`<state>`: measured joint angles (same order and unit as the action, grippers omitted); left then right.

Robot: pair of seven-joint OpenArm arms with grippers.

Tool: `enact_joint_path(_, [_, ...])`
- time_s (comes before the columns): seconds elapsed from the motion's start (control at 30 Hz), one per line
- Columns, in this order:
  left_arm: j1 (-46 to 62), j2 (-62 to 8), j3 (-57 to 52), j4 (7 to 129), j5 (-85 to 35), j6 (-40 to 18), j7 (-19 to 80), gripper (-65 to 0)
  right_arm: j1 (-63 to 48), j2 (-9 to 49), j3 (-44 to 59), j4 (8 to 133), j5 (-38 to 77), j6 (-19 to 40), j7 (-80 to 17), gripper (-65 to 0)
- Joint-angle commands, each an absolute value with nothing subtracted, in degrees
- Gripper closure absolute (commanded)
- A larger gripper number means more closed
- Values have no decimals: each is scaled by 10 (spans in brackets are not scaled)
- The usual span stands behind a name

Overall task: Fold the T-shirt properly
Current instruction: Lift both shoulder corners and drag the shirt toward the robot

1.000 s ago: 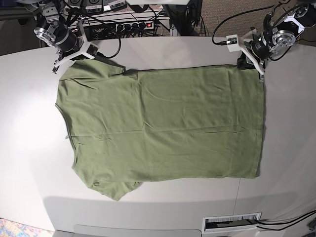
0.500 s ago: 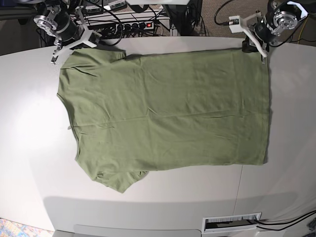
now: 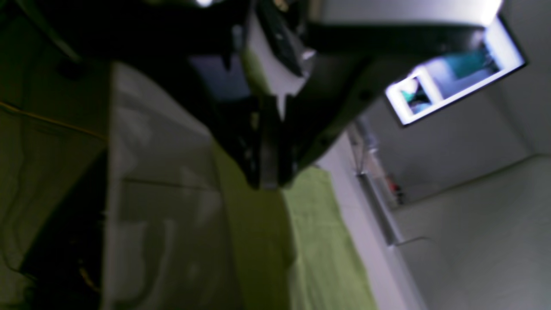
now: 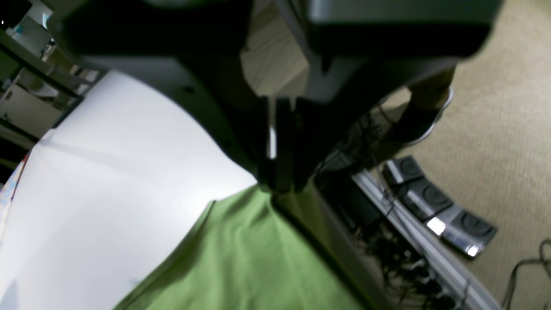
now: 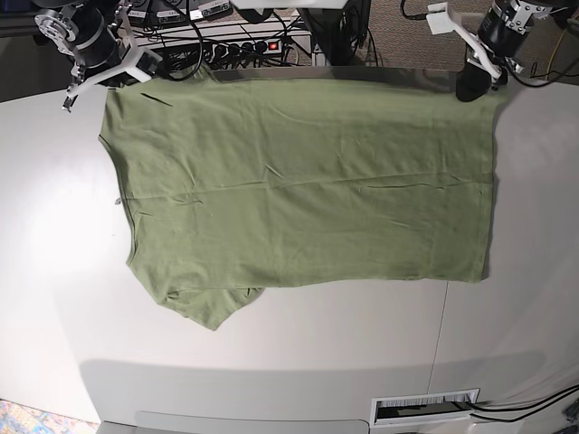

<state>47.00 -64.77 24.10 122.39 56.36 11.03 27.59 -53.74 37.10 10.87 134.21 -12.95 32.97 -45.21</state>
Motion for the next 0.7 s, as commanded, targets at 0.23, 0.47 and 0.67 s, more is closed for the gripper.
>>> enact_joint_path(0.23, [372,-633,238,1224,484,129,223,0,-445,351,114,1350,-94,323,-419,0])
enact_joint_path(0.47, [307,-580,238,1196,438,129,209,0,-388,314,114,1350,-94,323,-402,0])
enact_joint_path(0.67, [262,-519,238,1151,431,129,199,0,-330,296,113,1317,-68,323,-378,0])
